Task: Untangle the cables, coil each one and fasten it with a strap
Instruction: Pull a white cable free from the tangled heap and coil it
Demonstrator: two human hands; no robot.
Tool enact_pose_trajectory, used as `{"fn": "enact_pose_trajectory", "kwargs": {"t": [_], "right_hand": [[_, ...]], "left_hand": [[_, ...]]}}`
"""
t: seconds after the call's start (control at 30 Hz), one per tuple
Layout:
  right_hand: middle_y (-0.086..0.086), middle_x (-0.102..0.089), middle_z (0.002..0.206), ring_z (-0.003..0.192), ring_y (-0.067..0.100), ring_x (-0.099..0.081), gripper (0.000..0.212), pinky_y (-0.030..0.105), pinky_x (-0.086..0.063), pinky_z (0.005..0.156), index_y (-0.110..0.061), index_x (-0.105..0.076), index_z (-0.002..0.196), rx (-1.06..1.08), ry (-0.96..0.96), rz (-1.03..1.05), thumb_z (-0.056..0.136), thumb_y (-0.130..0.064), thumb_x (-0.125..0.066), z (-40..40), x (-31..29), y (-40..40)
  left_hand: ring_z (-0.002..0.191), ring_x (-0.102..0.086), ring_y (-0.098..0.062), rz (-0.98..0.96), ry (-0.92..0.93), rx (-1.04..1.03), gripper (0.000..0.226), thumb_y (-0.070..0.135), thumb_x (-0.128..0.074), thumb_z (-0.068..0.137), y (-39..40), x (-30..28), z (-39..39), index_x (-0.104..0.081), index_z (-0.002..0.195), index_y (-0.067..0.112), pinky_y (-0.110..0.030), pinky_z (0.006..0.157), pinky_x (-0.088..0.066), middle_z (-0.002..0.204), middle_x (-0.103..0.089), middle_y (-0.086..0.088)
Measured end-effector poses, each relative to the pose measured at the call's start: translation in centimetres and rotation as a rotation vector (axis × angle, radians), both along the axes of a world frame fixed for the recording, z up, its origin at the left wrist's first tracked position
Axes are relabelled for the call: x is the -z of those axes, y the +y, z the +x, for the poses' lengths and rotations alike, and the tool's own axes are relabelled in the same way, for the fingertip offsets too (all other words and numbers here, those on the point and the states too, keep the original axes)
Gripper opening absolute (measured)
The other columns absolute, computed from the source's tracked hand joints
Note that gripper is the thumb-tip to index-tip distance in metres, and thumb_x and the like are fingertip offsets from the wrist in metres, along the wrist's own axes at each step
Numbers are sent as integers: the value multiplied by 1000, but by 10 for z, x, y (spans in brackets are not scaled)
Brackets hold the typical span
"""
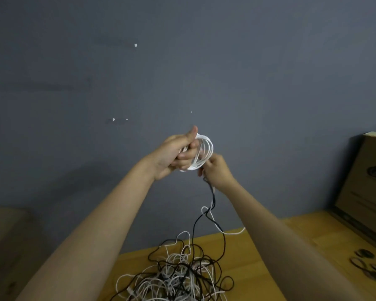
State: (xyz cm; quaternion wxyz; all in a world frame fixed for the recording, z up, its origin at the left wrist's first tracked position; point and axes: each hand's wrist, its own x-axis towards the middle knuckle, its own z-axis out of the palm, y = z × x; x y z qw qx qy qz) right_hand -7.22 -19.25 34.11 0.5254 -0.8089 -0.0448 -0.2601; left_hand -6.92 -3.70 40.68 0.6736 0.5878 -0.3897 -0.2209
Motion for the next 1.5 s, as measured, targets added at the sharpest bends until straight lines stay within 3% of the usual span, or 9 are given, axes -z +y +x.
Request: {"fn": "enact_pose_trajectory", "kwargs": {"t": [0.17,0.33,0.47,0.73,0.83,1.0,1.17,1.37,1.5], "right_hand": [[2,-50,60,52,10,-46,27,24,-39,53,-16,-58,97,-120,146,132,104,-26,-34,-20,82,38],[-3,-50,68,62,17,-48,13,31,-37,61,-21,-50,101,-184,155,-214,101,-13,-40,-40,122,52],[3,-67,77,72,29,-60,18,30,-34,58,-15,-64,103,-47,71,-505,95,-12,-49,-44,117,33],[5,-64,83,83,22,-54,23,34,-43,78,-13,-71,91,63,38,-857,90,-34,-61,-35,123,-7],[6,-55,87,88,16,-45,26,23,-36,74,-13,-72,97,-38,187,-604,88,-36,-64,-35,119,-17],[-3,-64,92,84,1,-57,18,3,-39,70,-11,-72,97,-62,259,-178,94,-23,-59,-39,119,-24],[7,-66,86,63,13,-52,25,24,-38,56,-11,-70,96,225,420,-160,99,-27,-51,-40,155,-40],[6,-52,64,51,19,-42,32,29,-28,47,-1,-65,103,404,662,-198,102,-22,-41,-57,210,-64],[20,-54,102,81,24,-55,35,33,-44,65,-9,-51,133,400,620,-237,101,-15,-38,-45,194,-49]], "left_hand": [[39,-36,-7,-274,189,-217,26,18,-33,102,-10,34,10,-41,77,16,-20,49,-32,54,-46,5],[50,-48,-5,269,-309,-603,28,17,-36,103,-17,100,19,-46,78,10,-28,61,-37,63,-51,-4],[101,-57,-33,679,-543,-540,30,29,-38,102,-5,133,21,-40,111,0,-39,86,-45,110,-58,-20],[90,-57,-29,1078,-783,-396,42,42,-42,99,4,118,16,-46,116,4,-35,72,-41,91,-55,-6],[79,-55,-21,1152,-777,-227,52,64,-54,85,8,122,18,-54,87,13,-32,66,-37,86,-56,-6],[65,-54,-17,905,-568,-306,35,44,-58,91,26,126,26,-64,75,14,-31,63,-39,73,-59,-2],[62,-50,-25,698,-412,-709,20,24,-58,88,29,126,32,-57,70,14,-28,54,-34,64,-55,-3],[80,-57,-30,574,-433,-1045,24,27,-54,94,49,117,44,-63,78,12,-32,69,-40,79,-59,-6],[86,-59,-31,595,-526,-930,26,27,-53,94,34,118,35,-66,80,9,-36,76,-45,89,-64,-12]]}}
